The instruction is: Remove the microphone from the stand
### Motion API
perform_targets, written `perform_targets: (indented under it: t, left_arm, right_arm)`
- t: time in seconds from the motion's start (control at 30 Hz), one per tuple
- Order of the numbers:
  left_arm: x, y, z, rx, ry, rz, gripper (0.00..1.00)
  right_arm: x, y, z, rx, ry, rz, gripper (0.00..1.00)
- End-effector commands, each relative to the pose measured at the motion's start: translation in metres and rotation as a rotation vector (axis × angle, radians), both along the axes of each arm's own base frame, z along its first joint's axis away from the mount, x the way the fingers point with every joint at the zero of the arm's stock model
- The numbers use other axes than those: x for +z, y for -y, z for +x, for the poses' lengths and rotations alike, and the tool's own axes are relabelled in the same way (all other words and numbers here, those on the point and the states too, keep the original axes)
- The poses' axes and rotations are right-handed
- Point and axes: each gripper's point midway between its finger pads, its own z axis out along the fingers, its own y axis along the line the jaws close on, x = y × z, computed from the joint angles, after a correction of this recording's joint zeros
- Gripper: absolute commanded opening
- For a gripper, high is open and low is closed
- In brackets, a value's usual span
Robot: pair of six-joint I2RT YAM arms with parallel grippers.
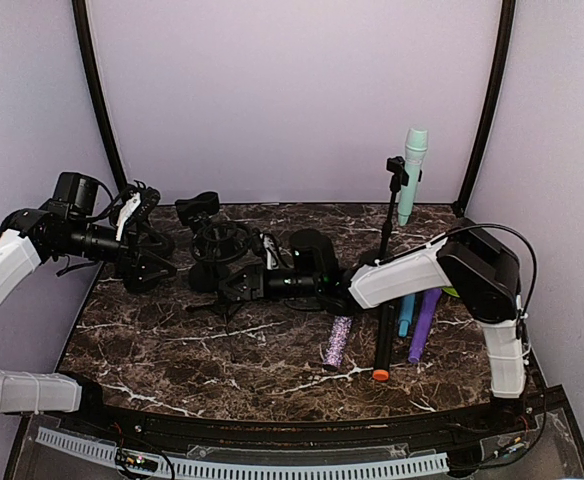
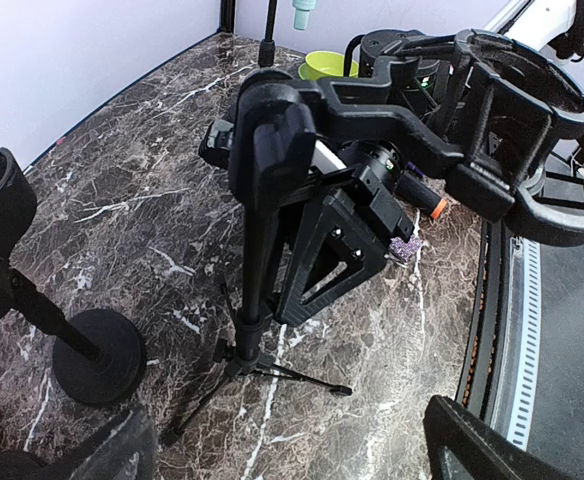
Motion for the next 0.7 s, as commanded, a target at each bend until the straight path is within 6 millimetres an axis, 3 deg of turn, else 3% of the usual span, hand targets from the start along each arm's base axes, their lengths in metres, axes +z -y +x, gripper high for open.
perform_targets:
  t: [0.0,0.1,0.3,0.67]
  left_arm:
    - [0.003,0.0,-0.007,-0.013,0.005,-0.012,0.95]
    - [0.002,-0.001,-0.008,-0.014,0.005,-0.008,0.95]
    - [0.003,0.0,-0.007,-0.016,0.002,-0.013,0.95]
    - [0.003,0.0,-0.007,-0.016,-0.002,-0.013,0.95]
  right_arm:
    - [0.007,-0.006,0.006,-0.034,0.029,0.022,0.26]
    - [0.01,-0.001,0.007,-0.056,0.044,0.027,0.14]
    - [0.011,0.005,0.009,-0.087,0.097,-0.02,0.03]
    - [0.008,0.011,0.005,-0.181,0.433,-0.244,0.0]
